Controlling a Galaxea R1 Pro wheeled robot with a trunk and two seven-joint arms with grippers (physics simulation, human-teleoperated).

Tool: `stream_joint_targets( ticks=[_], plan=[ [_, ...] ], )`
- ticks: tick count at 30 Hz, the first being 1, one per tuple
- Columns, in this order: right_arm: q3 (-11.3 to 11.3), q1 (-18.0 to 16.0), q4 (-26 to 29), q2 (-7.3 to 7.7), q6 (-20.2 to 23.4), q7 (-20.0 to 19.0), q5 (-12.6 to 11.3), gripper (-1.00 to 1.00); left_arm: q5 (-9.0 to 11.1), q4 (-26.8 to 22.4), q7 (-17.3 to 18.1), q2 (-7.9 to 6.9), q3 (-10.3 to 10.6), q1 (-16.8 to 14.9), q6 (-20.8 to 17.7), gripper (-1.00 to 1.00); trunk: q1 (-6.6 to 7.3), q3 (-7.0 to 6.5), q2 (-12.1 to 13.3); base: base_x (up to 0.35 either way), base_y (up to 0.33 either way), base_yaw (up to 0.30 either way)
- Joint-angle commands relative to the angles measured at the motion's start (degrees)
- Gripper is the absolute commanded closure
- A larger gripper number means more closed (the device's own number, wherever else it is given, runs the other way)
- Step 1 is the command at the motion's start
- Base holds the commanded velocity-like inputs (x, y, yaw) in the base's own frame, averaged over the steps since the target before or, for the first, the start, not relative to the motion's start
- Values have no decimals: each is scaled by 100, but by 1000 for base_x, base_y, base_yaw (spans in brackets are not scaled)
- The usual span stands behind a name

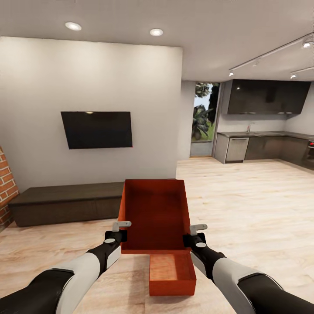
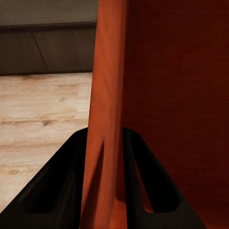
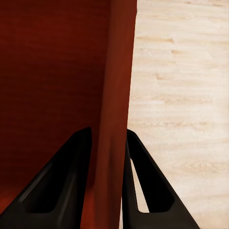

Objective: Move the two storage containers from the living room to the garage. In the garage, place one container on the floor and stack the other container on top of it (either order is fine).

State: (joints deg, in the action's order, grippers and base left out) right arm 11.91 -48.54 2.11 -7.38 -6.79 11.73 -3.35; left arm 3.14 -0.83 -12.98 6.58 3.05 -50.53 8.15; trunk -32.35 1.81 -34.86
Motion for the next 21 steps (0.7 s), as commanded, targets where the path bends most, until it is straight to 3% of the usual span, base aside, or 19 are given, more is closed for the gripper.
stream_joint_targets(
  ticks=[1, 21],
  plan=[
    [-57, -6, -35, -26, -33, 45, -148, 100, 11, -14, -91, 27, -112, -10, 37, 100, -2, 1, -10, 0, 0, 0],
    [-57, -6, -35, -26, -4, 41, -148, 100, 11, -14, -91, 27, -112, -10, 37, 100, -2, -31, -10, 0, 0, 0]
  ],
)
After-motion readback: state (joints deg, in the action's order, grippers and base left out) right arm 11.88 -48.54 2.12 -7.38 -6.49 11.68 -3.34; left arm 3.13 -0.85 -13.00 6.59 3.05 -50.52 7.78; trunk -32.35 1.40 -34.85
